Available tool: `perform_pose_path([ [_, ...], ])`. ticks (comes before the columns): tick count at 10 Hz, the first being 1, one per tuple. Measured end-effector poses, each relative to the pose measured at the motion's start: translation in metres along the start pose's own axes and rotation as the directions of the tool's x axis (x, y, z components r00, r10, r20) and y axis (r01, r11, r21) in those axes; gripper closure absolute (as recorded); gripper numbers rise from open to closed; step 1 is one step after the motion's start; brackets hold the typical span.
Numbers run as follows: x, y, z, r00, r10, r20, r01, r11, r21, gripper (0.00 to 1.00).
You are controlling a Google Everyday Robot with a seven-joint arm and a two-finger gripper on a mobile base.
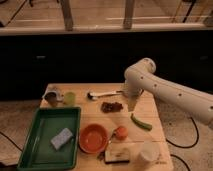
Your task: Place grapes in red bowl
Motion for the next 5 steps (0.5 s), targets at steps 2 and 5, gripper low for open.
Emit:
perform_pose_path([
  [2,-0.006,-0.006,0.009,1.000,0.002,0.020,-0.002,1.000,-0.002,0.20],
  [5,-0.014,-0.011,0.025,0.998,0.014,0.054,-0.013,1.000,-0.015,0.20],
])
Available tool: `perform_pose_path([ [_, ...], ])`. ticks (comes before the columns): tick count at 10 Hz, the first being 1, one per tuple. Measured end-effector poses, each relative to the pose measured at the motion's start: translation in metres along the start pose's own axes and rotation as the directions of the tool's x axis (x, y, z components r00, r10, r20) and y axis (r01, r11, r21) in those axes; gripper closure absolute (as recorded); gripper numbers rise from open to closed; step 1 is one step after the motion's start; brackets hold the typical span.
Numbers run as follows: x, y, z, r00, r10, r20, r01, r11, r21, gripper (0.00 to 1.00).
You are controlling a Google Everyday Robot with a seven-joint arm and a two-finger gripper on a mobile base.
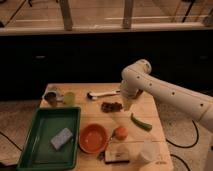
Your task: Place grapes in red bowl
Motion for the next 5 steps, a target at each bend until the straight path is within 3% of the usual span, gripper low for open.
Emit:
perform_pose_path([
  [5,-0.004,-0.004,0.027,0.999,0.029,0.037,-0.028,0.999,-0.018,0.20],
])
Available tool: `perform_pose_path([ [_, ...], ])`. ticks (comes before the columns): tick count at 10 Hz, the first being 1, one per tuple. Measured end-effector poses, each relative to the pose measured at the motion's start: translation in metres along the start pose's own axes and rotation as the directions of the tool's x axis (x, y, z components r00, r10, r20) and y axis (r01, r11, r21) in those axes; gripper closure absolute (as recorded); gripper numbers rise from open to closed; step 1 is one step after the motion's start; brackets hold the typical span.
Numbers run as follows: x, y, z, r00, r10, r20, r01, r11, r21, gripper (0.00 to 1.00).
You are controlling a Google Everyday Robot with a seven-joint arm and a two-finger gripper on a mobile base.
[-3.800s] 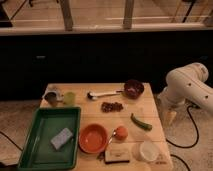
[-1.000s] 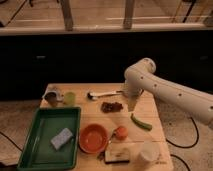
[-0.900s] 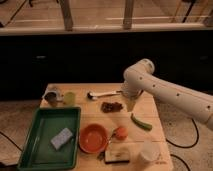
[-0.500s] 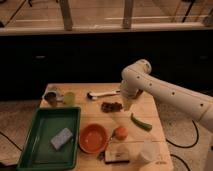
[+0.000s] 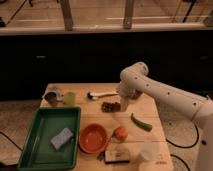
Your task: Place grapes in red bowl
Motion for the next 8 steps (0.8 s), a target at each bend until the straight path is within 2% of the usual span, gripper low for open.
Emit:
perform_pose_path([
  [2,-0.001,0.000,0.014,1.000,0.021,0.016,-0.021,1.000,-0.014,0.20],
  [4,-0.001,0.000,0.020,0.999,0.035,0.025,-0.035,0.999,-0.022,0.20],
  [8,0.000,0.006,0.043,0.997,0.063,0.032,-0.062,0.997,-0.044,0.20],
])
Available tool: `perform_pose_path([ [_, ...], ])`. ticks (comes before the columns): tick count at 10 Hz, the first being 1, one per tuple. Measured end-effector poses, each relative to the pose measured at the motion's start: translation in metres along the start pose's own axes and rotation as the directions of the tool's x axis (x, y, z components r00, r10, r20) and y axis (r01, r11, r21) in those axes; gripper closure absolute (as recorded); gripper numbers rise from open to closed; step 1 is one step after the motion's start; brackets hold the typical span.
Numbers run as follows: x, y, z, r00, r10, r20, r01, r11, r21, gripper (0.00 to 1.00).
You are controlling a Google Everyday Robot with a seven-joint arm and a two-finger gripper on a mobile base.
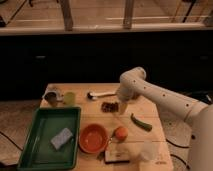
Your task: Place grapes in red bowl
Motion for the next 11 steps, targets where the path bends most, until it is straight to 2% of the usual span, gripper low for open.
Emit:
perform_pose_path([
  [2,-0.002,0.002,0.005,1.000,0.005,0.005,-0.005,1.000,-0.009,0.22],
  [3,-0.002,0.003,0.007,1.000,0.005,0.004,-0.005,1.000,-0.016,0.26],
  [11,0.001,0.011,0.023,1.000,0.021,0.010,-0.021,0.998,-0.051,0.27],
])
